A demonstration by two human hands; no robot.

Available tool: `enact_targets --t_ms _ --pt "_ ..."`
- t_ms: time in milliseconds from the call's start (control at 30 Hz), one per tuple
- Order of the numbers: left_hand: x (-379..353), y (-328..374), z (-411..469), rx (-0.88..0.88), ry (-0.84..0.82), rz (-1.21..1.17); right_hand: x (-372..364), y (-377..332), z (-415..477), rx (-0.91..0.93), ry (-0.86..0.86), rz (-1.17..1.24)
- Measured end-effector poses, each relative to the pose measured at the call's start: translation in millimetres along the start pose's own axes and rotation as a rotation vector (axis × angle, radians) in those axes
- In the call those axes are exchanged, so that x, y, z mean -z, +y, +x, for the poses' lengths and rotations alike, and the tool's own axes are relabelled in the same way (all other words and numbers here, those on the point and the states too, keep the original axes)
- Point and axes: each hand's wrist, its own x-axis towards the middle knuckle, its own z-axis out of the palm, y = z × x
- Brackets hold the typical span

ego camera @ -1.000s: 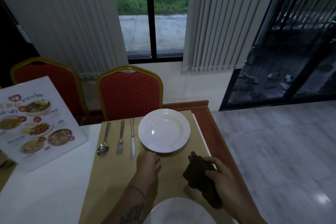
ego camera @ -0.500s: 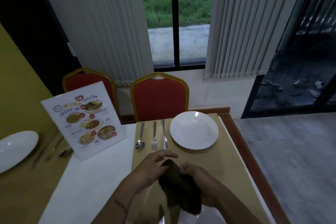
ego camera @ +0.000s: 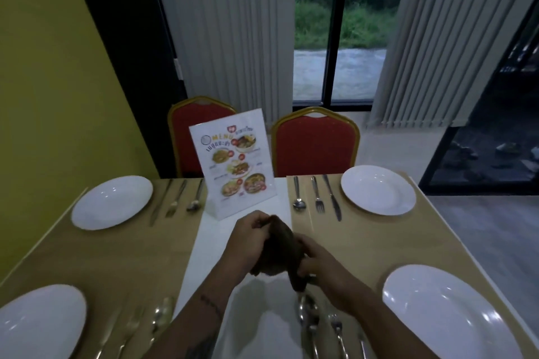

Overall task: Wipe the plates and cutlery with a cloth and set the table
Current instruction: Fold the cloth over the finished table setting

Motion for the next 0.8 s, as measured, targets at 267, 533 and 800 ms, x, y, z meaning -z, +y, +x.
enact_targets --t_ms 267,533,800 --pt "62.9 -15.9 -8.9 0.005 -0.118 0.028 -57.7 13.9 23.0 0.034 0.198 -0.408" --pt "101.4 -53.7 16.7 -0.06 -0.149 0.25 -54.9 -1.2 59.2 -0.062 0.226 -0.698" --pt "103.5 -115.1 4.1 -0.175 0.035 0.346 -78.8 22.8 76.2 0.007 0.206 -0.877"
